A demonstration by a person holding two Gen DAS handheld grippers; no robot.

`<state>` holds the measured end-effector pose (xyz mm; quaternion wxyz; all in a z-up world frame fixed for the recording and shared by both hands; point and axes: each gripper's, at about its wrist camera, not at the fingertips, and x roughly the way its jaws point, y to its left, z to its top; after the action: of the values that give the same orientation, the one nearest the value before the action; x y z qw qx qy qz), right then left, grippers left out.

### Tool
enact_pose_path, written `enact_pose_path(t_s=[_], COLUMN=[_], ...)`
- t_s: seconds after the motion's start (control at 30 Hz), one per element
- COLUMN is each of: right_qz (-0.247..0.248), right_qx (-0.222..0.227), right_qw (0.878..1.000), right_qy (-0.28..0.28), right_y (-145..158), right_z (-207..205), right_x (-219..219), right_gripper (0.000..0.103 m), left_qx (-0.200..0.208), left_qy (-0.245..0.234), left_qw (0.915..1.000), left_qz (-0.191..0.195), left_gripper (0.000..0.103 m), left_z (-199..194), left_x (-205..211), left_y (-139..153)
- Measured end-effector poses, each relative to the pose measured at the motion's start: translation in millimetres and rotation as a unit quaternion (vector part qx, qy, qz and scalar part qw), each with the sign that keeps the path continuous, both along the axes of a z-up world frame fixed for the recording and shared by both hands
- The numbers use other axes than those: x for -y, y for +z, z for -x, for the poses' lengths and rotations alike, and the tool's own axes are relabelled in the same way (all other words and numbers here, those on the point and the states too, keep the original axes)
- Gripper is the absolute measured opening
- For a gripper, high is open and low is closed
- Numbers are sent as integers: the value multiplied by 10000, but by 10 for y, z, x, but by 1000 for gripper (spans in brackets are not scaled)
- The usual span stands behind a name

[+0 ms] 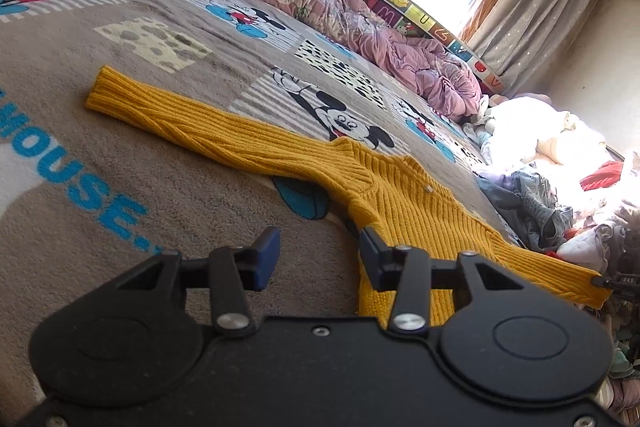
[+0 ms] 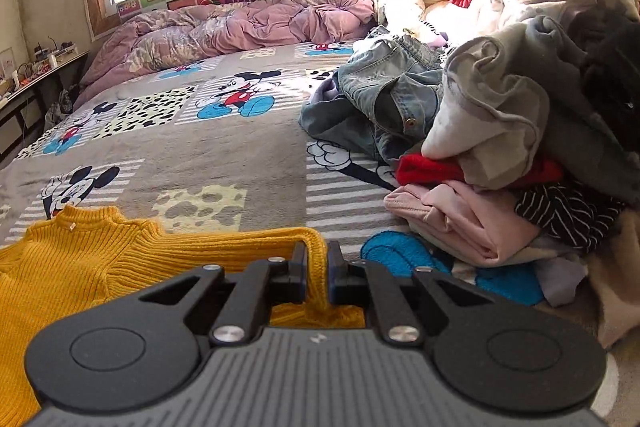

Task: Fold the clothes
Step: 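Pull the sweater flat with both grippers, spreading the sleeves, then release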

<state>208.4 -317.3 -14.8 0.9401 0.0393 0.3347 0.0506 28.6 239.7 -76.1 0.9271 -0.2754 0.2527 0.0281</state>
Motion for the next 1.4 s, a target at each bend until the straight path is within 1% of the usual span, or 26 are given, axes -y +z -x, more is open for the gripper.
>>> enact_pose_path(t_s=[0.13, 0.17, 0.23, 0.27, 0.3, 0.33, 0.4, 0.47, 0.53, 0.6, 0.67, 0.73, 0.77, 0.8, 0.83, 0.87, 0.9, 0.97, 1.0, 1.07, 1.13, 1.2, 1.23, 1.27, 1.33, 1.4], right_qz=[1, -24, 82, 254, 369, 445, 530, 456, 371, 150, -84, -265, -331, -299, -208, -117, 49, 486, 703, 1074, 986, 956, 962, 921, 582, -90], right_qx=[-513, -735, -1045, -1057, -1008, -917, -714, -459, -177, 19, 145, 152, 119, 113, 140, 166, 183, 206, 217, 221, 64, -184, -272, -307, -318, -467], right_qw=[9986, 9971, 9938, 9929, 9926, 9927, 9937, 9965, 9988, 9991, 9937, 9817, 9741, 9680, 9630, 9576, 9530, 9439, 9384, 9277, 9291, 9317, 9315, 9325, 9456, 9613], right_qy=[-130, -192, -368, -486, -572, -639, -686, -533, -270, 392, 1113, 1878, 2235, 2490, 2683, 2875, 3024, 3260, 3375, 3569, 3564, 3500, 3497, 3479, 3186, 2713], right_y=[-228, -326, -500, -552, -565, -553, -514, -440, -364, -315, -283, -294, -318, -361, -409, -456, -528, -703, -790, -909, -869, -816, -791, -747, -647, -623], right_z=[-220, -270, -322, -315, -287, -243, -130, 44, 255, 520, 777, 1014, 1122, 1223, 1321, 1419, 1530, 1767, 1886, 2100, 2162, 2163, 2160, 2163, 2135, 2032], right_x=[82, 107, 141, 142, 146, 150, 120, -1, -189, -518, -851, -1204, -1380, -1546, -1706, -1866, -1948, -2007, -2036, -2037, -1873, -1763, -1728, -1698, -1599, -1461], right_gripper=[12, 14, 21, 31, 38, 40, 41, 42, 42, 42, 42, 42, 48, 51, 51, 51, 51, 54, 54, 54, 55, 60, 60, 60, 61, 77], left_qx=[-82, -99, -104, -104, -93, -70, 6, 145, 103, 32, -48, -80, -66, -61, -85, -156, -305, -650, -704, -721, -737, -772, -768, -703, -534, -445], left_qy=[-107, -130, -182, -209, -238, -280, -495, -825, -1115, -1397, -1634, -1896, -2007, -2081, -2147, -2264, -2409, -2689, -2749, -2813, -2876, -2979, -2971, -2769, -2233, -1639], left_qw=[9999, 9998, 9997, 9996, 9995, 9993, 9980, 9943, 9890, 9819, 9743, 9668, 9641, 9622, 9601, 9549, 9434, 9104, 9039, 9008, 8976, 8939, 8951, 9068, 9340, 9604], left_qz=[-88, -94, -134, -156, -192, -239, -383, -654, -965, -1280, -1551, -1709, -1740, -1757, -1788, -1914, -2259, -3077, -3200, -3229, -3258, -3259, -3234, -3100, -2737, -2208], left_gripper=[42, 42, 42, 42, 42, 42, 45, 54, 55, 55, 55, 55, 55, 55, 55, 55, 55, 55, 55, 55, 55, 56, 56, 56, 56, 56], left_z=[-47, -57, -76, -85, -90, -91, -98, -98, -104, -111, -108, -65, -38, -4, 21, 56, 137, 331, 408, 548, 687, 803, 837, 852, 868, 831], left_x=[14, 13, 29, 39, 56, 82, 178, 332, 523, 721, 886, 1020, 1091, 1185, 1260, 1356, 1472, 1709, 1739, 1730, 1722, 1697, 1659, 1575, 1373, 1151], left_y=[-52, -64, -62, -60, -49, -31, 42, 146, 163, 167, 157, 140, 141, 132, 109, 62, -32, -252, -277, -261, -246, -206, -157, -88, 62, 125])
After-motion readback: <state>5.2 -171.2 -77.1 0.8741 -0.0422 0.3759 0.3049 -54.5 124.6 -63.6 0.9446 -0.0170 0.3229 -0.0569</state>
